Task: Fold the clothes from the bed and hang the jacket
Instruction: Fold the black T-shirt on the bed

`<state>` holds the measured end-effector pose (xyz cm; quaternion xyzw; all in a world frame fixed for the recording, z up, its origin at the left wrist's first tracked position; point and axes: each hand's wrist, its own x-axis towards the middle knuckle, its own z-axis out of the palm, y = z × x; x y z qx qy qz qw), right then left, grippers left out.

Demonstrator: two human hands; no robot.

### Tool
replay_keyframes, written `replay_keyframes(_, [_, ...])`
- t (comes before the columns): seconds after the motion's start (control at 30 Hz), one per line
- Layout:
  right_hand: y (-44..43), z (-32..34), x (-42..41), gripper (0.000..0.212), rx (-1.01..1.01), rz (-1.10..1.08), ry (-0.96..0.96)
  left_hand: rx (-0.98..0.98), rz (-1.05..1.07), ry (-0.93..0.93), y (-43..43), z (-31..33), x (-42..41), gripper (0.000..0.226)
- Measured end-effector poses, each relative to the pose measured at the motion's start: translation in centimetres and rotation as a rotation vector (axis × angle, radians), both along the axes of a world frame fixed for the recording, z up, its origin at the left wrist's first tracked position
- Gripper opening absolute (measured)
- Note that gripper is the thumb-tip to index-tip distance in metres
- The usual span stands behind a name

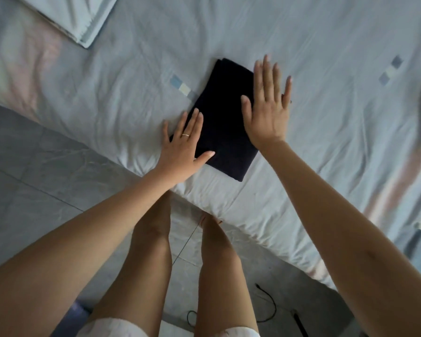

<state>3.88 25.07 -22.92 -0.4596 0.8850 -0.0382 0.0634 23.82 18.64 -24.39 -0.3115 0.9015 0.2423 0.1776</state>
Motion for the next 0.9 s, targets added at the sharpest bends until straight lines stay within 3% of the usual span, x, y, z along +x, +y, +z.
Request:
replay_keyframes(0.1, [5.0,-1.0,4.5,0.063,0.024,0.371,0.002,-0.014,-0.027,-0.023,0.1,0.3,0.0,0.107])
replay_keyframes(0.17, [9.4,-2.4,7.0,0.070,0.181,0.351,-0.008,0.002,-0.045,-0.014,-0.2,0.2,0.2,0.117])
replay_keyframes(0.27, [14.1,-2.1,8.7,0.074,0.246,0.073,-0.217,0.051,-0.036,0.025,-0.1,0.6,0.1,0.122])
replay_keyframes(0.33, [14.4,-0.5,9.2,0.072,0.071,-0.176,-0.595,0.211,0.138,0.110,0.1,1.1,0.0,0.113])
replay_keyframes(0.43, [12.9,1.6,9.0,0.066,-0.284,-0.669,-0.973,0.380,0.539,0.244,0.5,1.8,-0.3,0.092])
replay_keyframes(0.53, [10.3,1.9,7.3,0.062,-0.364,-0.978,-1.294,0.399,0.745,0.138,-1.4,2.2,-0.4,0.056])
replay_keyframes(0.6, [9.2,1.6,6.0,0.059,-0.396,-1.073,-1.468,0.562,0.856,0.060,-2.4,2.4,-0.4,0.035])
replay_keyframes(0.7, [7.0,2.9,4.8,0.052,-0.455,-1.005,-1.694,0.878,1.025,0.175,-3.5,3.9,-0.6,0.014])
replay_keyframes(0.8, [4.6,5.4,4.1,0.051,-0.544,-0.866,-1.884,1.153,1.142,0.400,-5.4,6.6,-1.4,0.033])
replay_keyframes(0.9, [-0.7,8.1,4.1,0.057,-0.630,-0.828,-1.921,1.271,1.196,0.583,-11.2,10.4,-1.5,0.053])
